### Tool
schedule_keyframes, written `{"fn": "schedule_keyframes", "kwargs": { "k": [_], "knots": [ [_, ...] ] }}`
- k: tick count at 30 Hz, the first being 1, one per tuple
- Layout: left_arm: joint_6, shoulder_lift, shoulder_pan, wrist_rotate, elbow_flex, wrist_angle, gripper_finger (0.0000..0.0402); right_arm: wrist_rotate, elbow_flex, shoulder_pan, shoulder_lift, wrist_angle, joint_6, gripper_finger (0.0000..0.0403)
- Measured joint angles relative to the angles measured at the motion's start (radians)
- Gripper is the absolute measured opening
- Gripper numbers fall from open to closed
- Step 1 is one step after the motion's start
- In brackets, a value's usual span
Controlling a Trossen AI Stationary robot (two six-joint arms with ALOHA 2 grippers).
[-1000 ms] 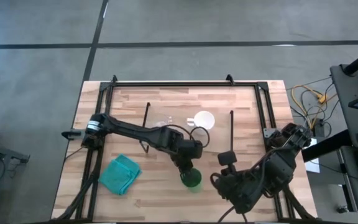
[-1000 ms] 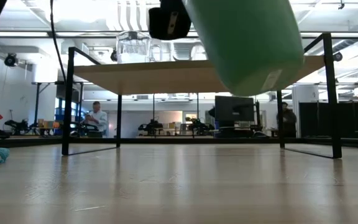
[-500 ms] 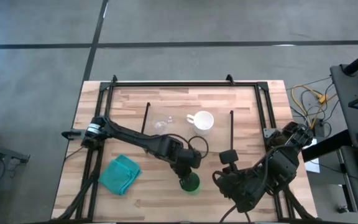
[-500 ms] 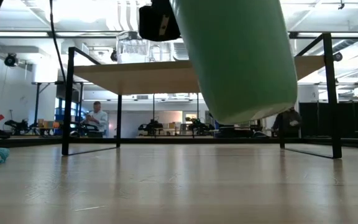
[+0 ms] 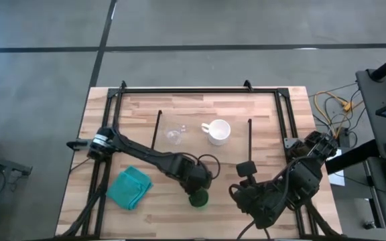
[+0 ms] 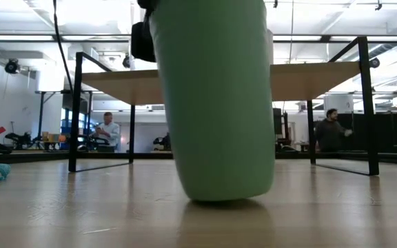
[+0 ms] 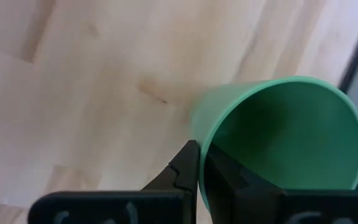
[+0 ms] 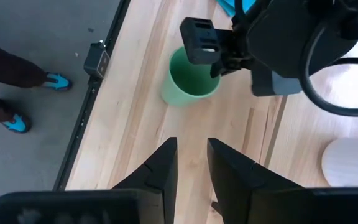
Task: Stack small to large cups/mugs on shelf
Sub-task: Move the green cup to the bottom middle of the table
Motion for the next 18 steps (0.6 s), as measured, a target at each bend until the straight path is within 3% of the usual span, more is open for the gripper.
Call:
{"fn": "schedule_keyframes", "kwargs": {
  "k": [11,18],
  "knots": [
    [0.025,-0.003,0.001,0.004,-0.017,0.005,0.0002,0.000,0.000,0.000,0.000,0.000,-0.033,0.0082],
    [0.023,-0.001,0.002,0.038,-0.034,0.078,0.0046,0.000,0.000,0.000,0.000,0.000,-0.051,0.0082]
  ]
}}
